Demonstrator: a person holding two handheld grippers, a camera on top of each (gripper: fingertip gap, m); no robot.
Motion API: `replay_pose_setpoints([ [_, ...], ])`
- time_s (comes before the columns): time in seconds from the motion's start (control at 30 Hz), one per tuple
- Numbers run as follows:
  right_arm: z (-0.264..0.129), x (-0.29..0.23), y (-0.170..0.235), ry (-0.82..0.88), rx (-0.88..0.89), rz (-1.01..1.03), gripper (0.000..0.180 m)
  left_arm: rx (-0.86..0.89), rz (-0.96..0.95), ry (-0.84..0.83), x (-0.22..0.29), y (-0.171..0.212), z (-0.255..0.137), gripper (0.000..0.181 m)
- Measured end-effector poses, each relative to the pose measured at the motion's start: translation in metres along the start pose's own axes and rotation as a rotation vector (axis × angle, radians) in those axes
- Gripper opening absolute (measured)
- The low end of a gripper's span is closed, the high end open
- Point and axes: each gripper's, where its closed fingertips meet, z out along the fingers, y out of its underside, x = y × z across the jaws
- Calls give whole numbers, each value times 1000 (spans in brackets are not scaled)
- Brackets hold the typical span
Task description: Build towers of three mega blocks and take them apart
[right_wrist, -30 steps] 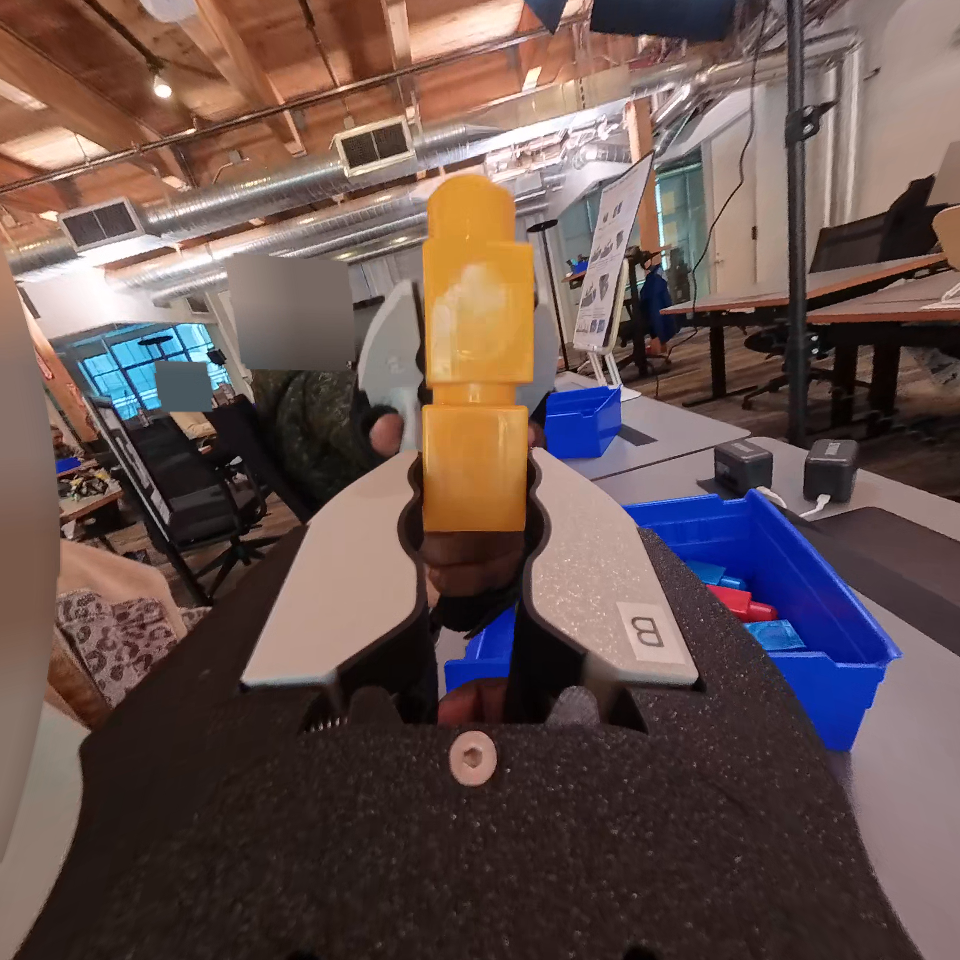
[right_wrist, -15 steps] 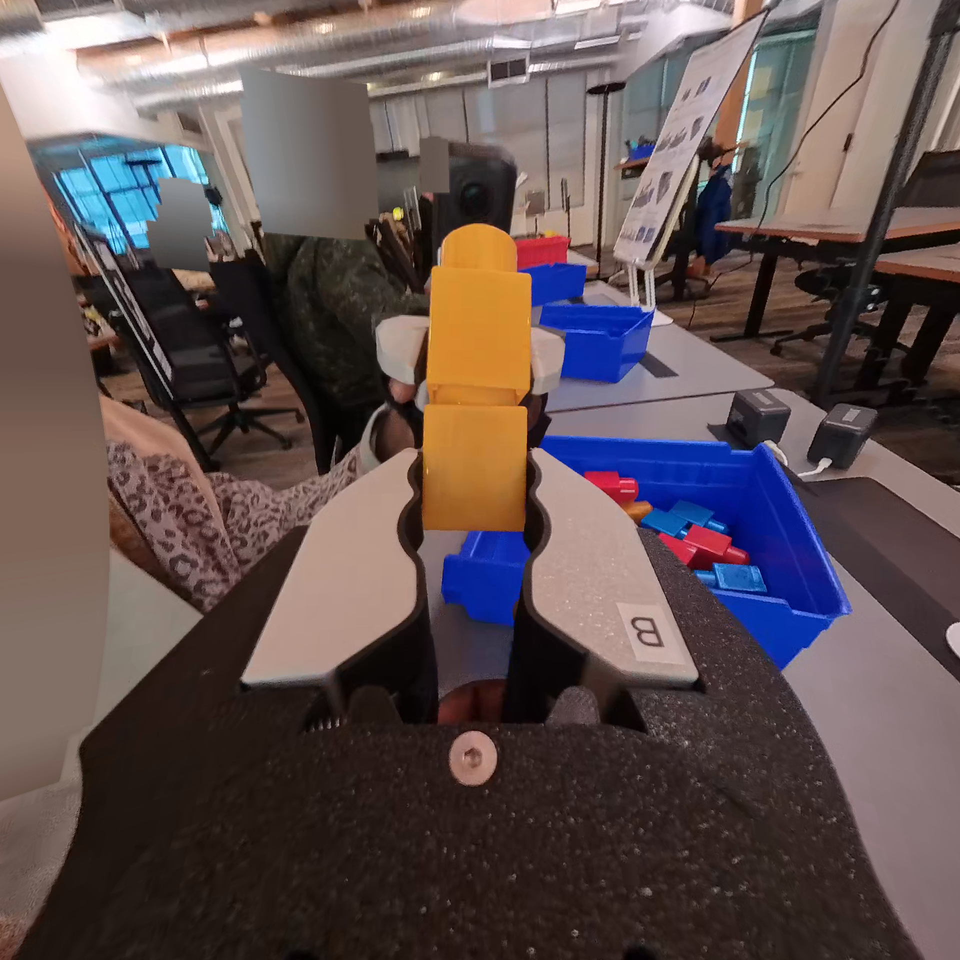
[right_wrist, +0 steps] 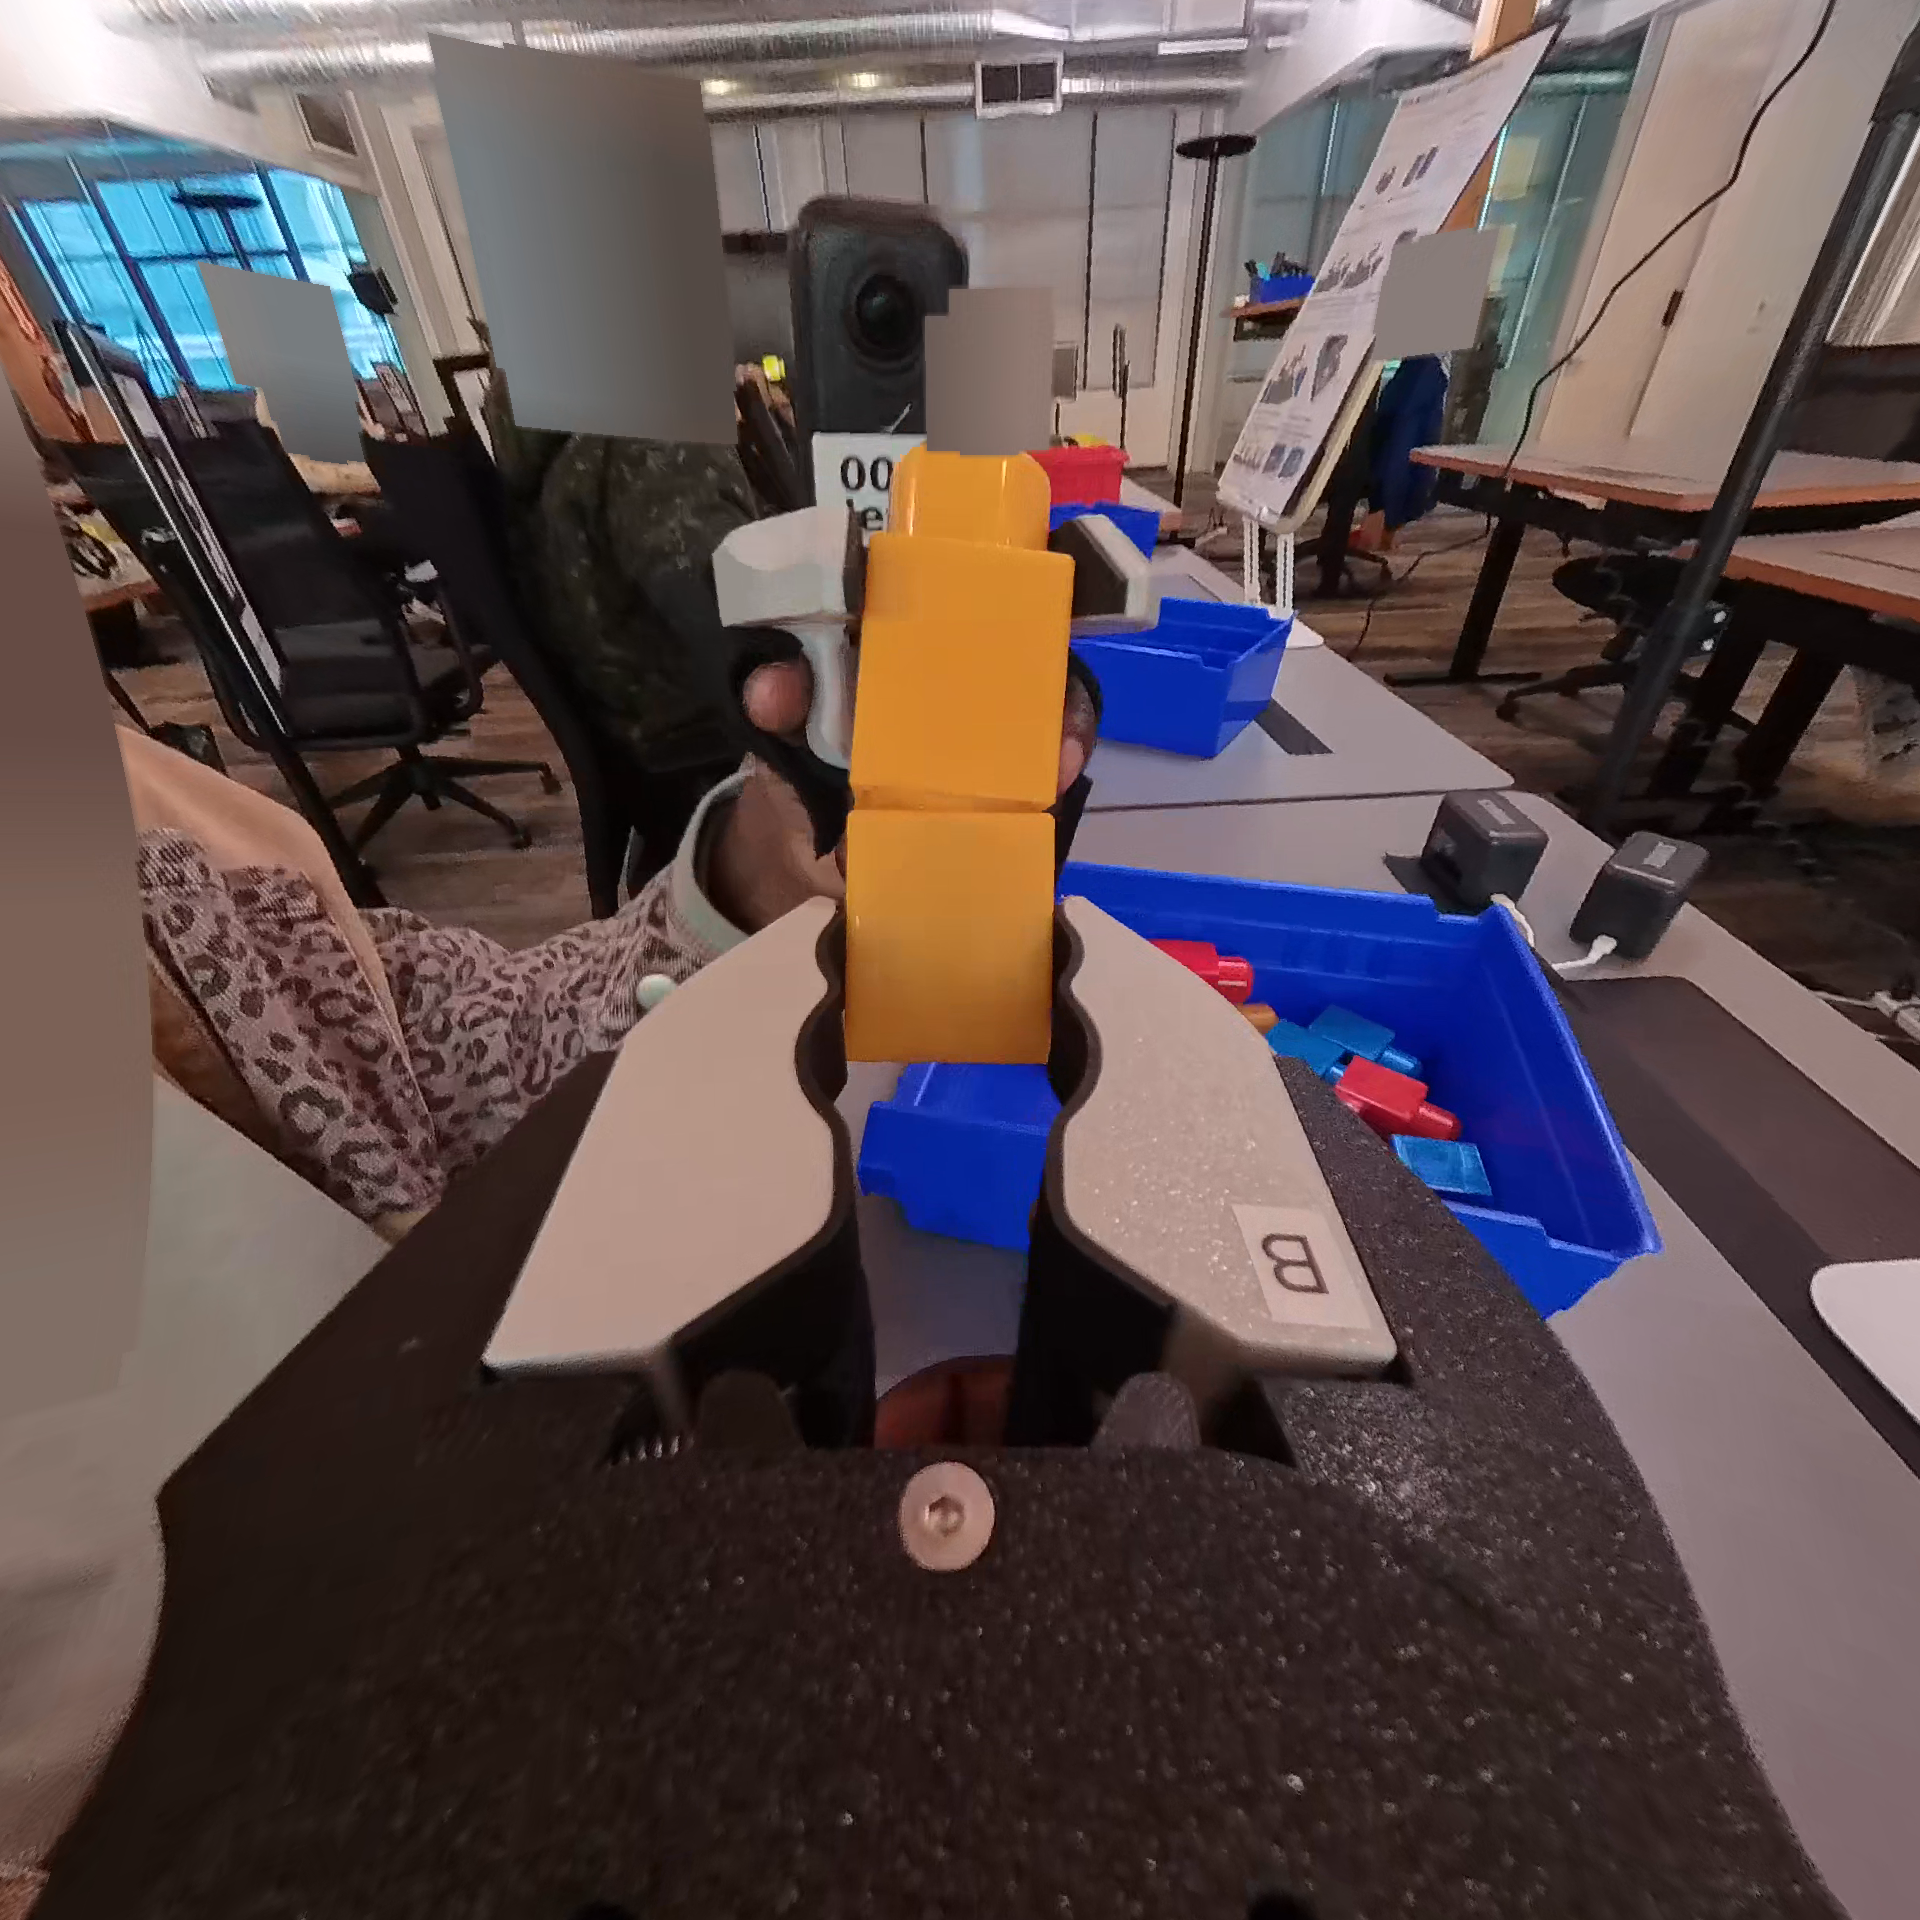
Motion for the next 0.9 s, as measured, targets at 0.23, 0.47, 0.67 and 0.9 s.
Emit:
replay_pose_setpoints([
  [0.23, 7, 3, -1, -1, 24, 59, 35, -14, -30, -37, -7, 2, -5, 37],
  [0.47, -1, 7, -11, 12, 97, 75, 35, 55, -34, -38, -9, -3, 3, 37],
  [0.67, 3, 6, -9, -4, 96, 82, 35, 7, -7, -34, -7, 5, 5, 37],
  [0.9, -9, 9, -23, 47, 151, 25, 36, 44, 140, -216, -16, -24, -26, 61],
])
